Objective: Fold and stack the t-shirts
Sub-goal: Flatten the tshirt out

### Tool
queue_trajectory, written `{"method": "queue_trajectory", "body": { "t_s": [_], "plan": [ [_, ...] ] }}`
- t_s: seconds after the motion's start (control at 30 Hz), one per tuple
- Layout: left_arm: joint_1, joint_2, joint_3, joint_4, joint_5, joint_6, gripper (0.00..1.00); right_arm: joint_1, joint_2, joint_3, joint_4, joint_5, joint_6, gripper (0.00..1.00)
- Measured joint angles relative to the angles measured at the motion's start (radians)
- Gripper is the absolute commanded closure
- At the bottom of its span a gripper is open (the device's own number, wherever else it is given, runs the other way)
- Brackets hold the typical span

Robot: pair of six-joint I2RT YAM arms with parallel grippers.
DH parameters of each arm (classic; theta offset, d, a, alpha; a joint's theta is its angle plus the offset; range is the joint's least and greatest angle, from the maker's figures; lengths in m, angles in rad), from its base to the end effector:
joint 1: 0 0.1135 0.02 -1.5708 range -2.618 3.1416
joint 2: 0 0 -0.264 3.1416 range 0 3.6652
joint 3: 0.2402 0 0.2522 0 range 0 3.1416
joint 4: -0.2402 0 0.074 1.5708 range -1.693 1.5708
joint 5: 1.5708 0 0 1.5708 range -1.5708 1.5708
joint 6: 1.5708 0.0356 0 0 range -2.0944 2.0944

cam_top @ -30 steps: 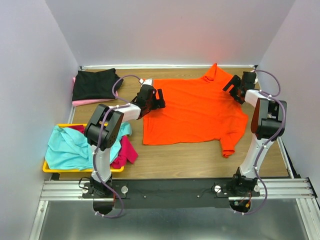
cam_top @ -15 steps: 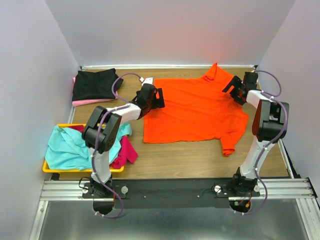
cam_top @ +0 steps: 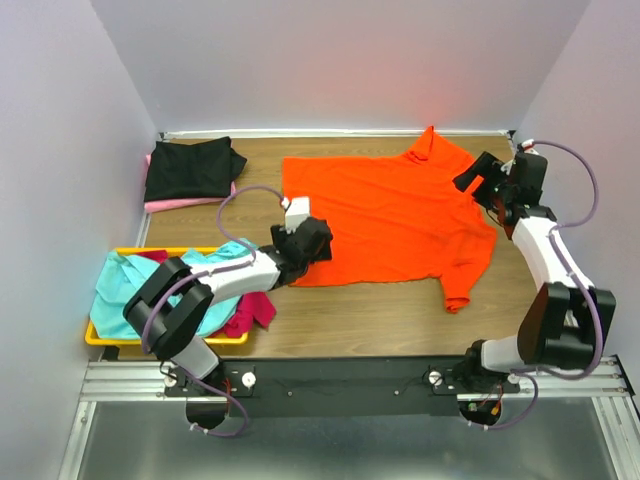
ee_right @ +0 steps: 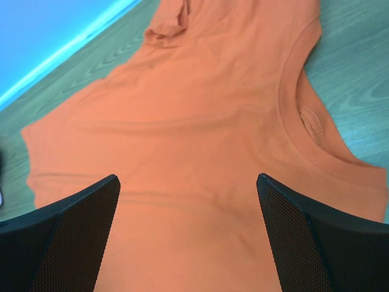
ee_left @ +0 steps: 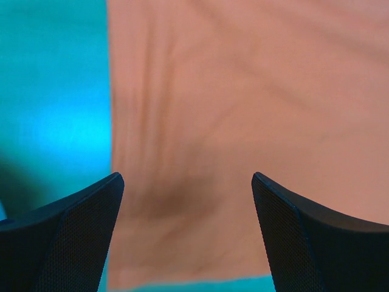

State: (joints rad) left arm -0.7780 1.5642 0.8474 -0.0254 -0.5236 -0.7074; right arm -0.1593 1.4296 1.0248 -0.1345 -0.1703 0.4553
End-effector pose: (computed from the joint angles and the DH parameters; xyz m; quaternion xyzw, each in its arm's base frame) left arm 0.2402 -0.2116 0.1909 -0.0729 0.8873 -0.0884 0.4467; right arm 0.3221 -0.0456 0.2775 0.2222 0.8389 0.1456 0.4751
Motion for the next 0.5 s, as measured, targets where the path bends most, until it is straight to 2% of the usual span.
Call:
{"method": "queue_trajectory", "body": {
  "t_s": [0.2,0.33,0.5],
  "plan": [
    [-0.085,-0.117,-0.145,-0.083,-0.029,-0.154,0.14,0.000,-0.127,-0.032,-0.001,0.001,-0.005,0.00],
    [-0.087,-0.225,-0.193,-0.115,-0.053,-0.240,0.17,0.000,-0.139,-0.040,-0.001,0.002,-0.005,0.00],
    [-0.086,-0.275,-0.241,-0.129,-0.071,-0.286,0.21,0.000,-0.129,-0.054,-0.002,0.002,-0.008,0.00]
  ]
}}
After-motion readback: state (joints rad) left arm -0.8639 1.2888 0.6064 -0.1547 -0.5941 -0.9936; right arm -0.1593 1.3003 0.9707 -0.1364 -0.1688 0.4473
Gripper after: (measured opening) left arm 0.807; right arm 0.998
